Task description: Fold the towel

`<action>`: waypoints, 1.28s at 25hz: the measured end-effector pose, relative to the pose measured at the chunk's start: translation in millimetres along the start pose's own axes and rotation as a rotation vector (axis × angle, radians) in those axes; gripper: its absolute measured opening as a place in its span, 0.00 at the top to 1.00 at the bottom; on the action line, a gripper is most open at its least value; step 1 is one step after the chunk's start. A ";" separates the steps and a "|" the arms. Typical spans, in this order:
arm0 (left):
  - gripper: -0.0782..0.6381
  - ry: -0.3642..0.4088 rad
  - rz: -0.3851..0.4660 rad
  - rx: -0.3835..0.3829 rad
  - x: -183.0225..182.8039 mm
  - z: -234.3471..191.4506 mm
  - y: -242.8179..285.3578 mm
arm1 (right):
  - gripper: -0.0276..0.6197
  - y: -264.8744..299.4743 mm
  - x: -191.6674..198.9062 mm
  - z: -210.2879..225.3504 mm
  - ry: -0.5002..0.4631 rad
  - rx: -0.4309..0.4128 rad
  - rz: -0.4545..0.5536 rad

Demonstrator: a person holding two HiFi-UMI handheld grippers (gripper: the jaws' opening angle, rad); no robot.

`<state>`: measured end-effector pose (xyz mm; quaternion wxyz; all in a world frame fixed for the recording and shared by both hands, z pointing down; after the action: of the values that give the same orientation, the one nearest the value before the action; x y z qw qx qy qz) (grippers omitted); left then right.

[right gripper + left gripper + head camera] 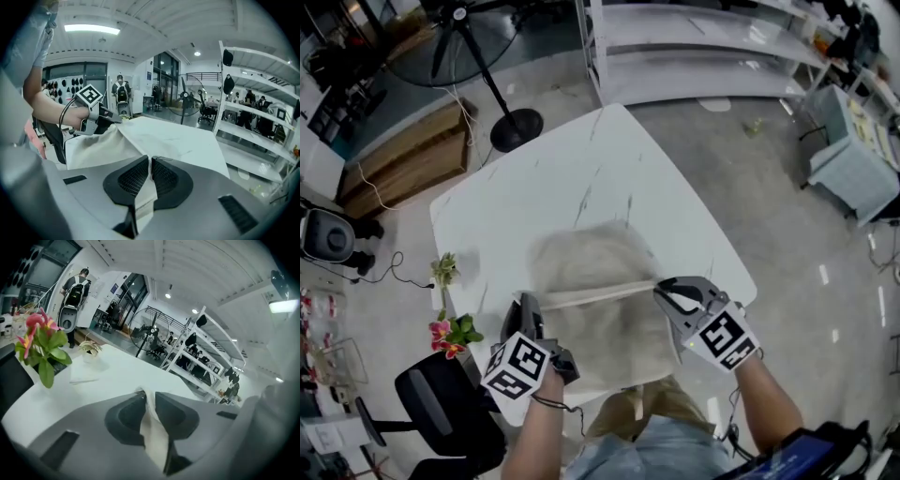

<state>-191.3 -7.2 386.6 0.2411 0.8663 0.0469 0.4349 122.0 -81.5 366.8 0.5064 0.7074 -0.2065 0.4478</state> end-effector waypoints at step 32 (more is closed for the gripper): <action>0.46 0.096 -0.280 -0.003 26.6 11.1 66.9 | 0.69 107.7 27.3 104.1 0.398 -0.257 -0.082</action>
<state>-174.9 -62.5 431.1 0.2982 0.8291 0.1780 0.4382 99.8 -214.2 438.0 0.6409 0.5426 -0.1293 0.5274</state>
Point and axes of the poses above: the fingertips, and each gripper's own axes: y forward along the fingers, z to its right, x out of its underside, the point moved 9 cm from there along -y, backward along the fingers, and after that the axes turned 2 degrees about -y, right-handed, at the moved point
